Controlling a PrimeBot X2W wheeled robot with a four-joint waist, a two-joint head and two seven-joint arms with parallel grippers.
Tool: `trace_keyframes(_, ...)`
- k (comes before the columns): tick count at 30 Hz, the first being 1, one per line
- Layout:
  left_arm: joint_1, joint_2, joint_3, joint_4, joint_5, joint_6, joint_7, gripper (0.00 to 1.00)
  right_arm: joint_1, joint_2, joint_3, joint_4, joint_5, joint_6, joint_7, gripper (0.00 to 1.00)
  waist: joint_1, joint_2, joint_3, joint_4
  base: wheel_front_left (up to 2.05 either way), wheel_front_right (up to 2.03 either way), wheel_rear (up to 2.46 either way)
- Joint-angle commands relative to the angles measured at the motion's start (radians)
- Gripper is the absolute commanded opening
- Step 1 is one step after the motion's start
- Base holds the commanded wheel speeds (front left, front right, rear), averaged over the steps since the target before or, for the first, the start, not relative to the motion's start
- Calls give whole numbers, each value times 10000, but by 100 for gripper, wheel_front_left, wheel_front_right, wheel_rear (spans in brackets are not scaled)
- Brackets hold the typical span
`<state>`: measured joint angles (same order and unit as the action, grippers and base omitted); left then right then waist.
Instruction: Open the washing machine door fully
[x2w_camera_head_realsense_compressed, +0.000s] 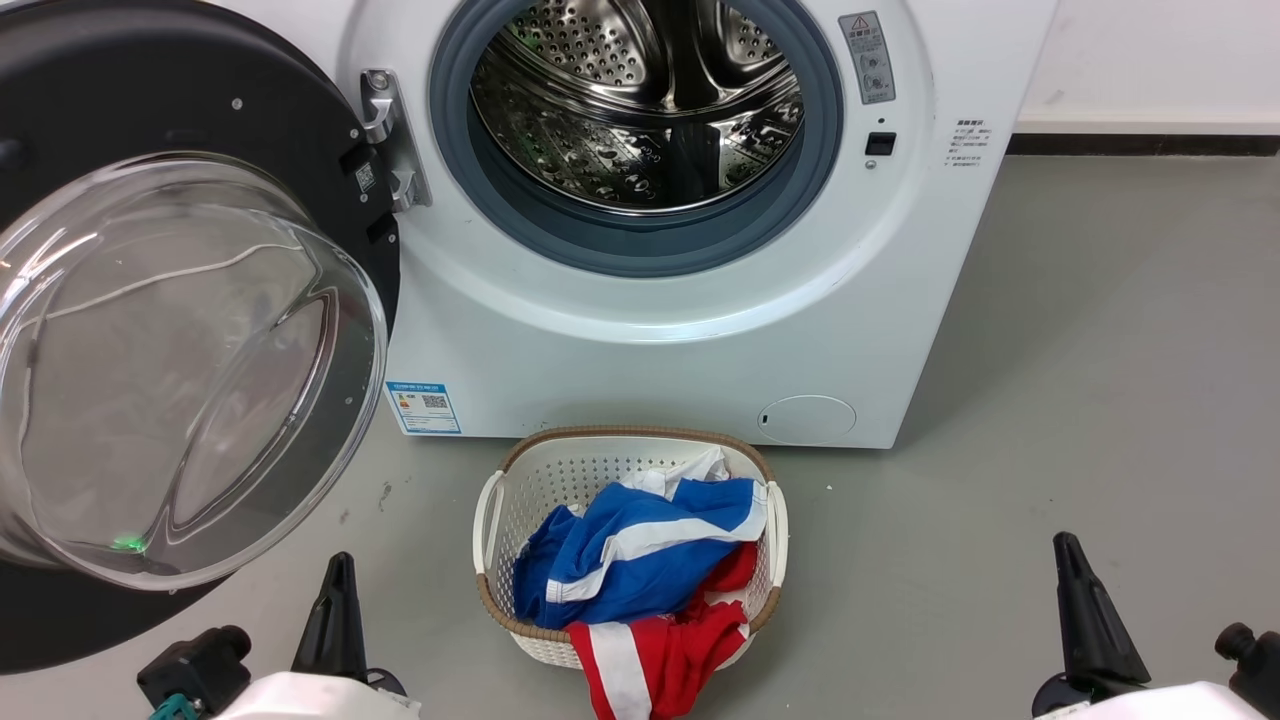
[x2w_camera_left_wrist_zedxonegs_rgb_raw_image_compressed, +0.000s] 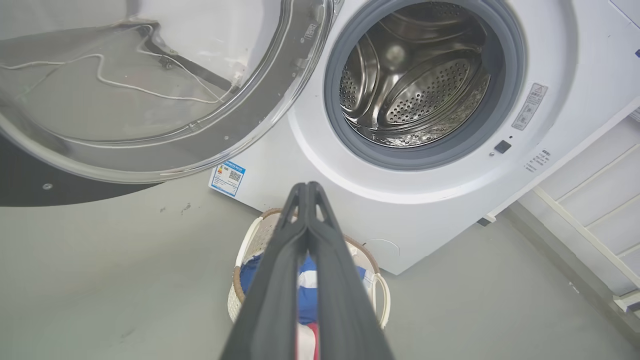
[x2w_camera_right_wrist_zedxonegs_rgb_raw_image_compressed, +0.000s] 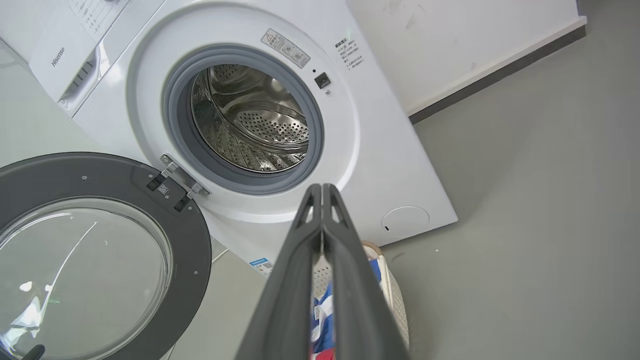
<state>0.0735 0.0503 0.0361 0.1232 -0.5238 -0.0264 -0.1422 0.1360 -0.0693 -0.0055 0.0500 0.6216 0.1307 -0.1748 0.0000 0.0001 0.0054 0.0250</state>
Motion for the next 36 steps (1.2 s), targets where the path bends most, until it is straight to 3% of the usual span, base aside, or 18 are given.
trace_keyframes(1, -314, 15, 61, -54, -529, -68, 108, 0, -322, -99, -16, -22, 540, 2, 102, 0, 0, -1, 0, -5, 0, 0, 0)
trace_keyframes(36, -1042, 11, 397, 517, -5217, -529, 1231, 0, -1302, -190, -219, 850, 5037, 1, 1133, 0, 0, -1, -8, -91, 0, 0, 0)
